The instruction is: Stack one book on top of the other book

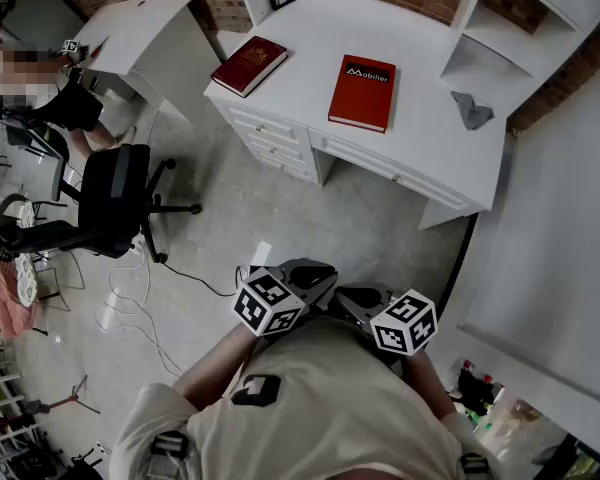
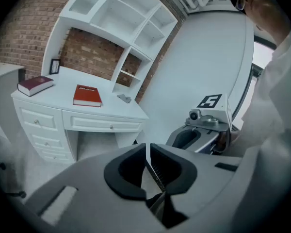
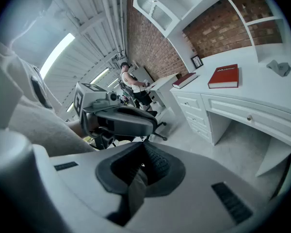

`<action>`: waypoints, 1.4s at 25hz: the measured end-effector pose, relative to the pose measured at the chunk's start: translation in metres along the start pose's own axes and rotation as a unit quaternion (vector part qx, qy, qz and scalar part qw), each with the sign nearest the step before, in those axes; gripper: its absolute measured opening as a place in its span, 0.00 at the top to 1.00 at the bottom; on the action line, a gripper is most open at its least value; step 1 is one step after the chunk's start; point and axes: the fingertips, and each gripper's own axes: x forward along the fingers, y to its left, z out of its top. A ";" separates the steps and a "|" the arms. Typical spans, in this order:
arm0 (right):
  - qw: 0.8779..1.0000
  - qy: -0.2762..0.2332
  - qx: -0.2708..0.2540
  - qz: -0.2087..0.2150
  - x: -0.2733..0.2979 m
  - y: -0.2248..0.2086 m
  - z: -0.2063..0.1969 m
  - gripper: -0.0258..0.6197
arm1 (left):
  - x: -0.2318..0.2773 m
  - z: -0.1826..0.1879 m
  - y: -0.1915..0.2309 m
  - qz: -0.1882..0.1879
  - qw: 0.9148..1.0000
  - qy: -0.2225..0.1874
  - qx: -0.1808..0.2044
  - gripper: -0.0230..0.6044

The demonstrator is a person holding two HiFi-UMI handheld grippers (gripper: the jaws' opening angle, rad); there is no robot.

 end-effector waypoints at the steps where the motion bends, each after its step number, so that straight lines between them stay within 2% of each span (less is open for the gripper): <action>1: 1.000 0.003 -0.003 0.003 0.001 0.003 0.000 0.95 | -0.002 0.001 0.000 0.004 1.000 -0.002 0.004 0.92; 10: 1.000 0.015 -0.018 0.002 0.037 0.035 0.010 0.95 | -0.048 -0.021 0.010 0.017 0.999 -0.014 0.029 0.92; 13: 0.999 0.019 -0.037 -0.030 0.058 0.042 0.022 0.95 | -0.078 -0.024 0.033 0.029 0.999 -0.034 0.029 0.92; 18: 0.995 0.033 -0.041 -0.080 0.080 0.051 0.029 0.95 | -0.118 -0.033 0.066 0.037 0.997 -0.063 -0.003 0.92; 24: 0.990 0.033 -0.051 -0.128 0.105 0.060 0.041 0.95 | -0.148 -0.038 0.082 0.027 0.997 -0.078 0.010 0.92; 29: 0.988 0.039 -0.070 -0.135 0.128 0.073 0.049 0.95 | -0.171 -0.043 0.094 0.025 0.995 -0.090 0.017 0.92; 35: 0.988 0.043 -0.069 -0.130 0.146 0.085 0.052 0.95 | -0.190 -0.049 0.106 0.026 0.994 -0.104 0.003 0.92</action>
